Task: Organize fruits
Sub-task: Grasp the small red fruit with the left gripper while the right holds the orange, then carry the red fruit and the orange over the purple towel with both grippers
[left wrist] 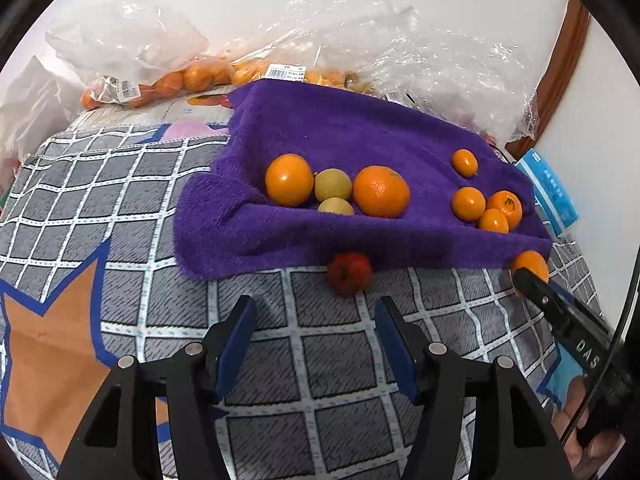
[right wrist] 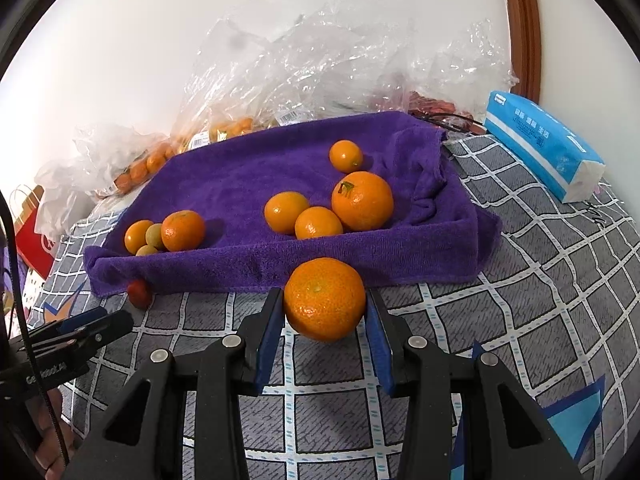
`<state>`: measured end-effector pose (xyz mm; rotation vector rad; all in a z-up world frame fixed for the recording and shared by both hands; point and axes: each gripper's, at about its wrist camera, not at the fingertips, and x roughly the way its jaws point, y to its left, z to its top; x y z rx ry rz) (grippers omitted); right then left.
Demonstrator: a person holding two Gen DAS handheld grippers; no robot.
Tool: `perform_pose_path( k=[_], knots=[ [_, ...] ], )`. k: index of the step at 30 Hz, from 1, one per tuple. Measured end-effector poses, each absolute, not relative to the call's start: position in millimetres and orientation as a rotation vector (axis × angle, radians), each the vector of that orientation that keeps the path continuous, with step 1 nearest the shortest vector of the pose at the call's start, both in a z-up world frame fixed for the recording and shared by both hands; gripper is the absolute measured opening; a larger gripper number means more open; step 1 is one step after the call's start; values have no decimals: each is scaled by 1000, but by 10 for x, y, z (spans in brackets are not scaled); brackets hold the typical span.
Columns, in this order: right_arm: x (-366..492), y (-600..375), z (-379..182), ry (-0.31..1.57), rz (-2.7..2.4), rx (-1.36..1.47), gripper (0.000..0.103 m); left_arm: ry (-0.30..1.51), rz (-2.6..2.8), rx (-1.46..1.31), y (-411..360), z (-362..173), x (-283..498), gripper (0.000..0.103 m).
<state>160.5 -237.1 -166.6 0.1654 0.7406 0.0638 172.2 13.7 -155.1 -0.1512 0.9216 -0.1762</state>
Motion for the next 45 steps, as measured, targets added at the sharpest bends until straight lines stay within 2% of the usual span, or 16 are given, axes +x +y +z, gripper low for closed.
perform_pose_path(
  k=[9, 12, 16, 19, 28, 45],
  knots=[
    [1607, -2332, -1667, 748, 71, 145, 41, 898, -178, -133, -18, -1568, 1859, 55],
    [1610, -2333, -1664, 748, 75, 142, 41, 898, -164, -135, -13, -1570, 1897, 48],
    [1616, -2332, -1667, 752, 76, 141, 41, 897, -178, -161, 31, -1578, 1925, 30],
    [1623, -2333, -1673, 756, 79, 142, 41, 896, -219, -179, 46, -1591, 1920, 24],
    [1583, -2327, -1637, 728, 101, 147, 41, 899, -236, -267, 159, -1598, 1887, 24],
    [1440, -2266, -1538, 725, 132, 119, 41, 901, -223, -218, 231, -1451, 1572, 24]
  ],
)
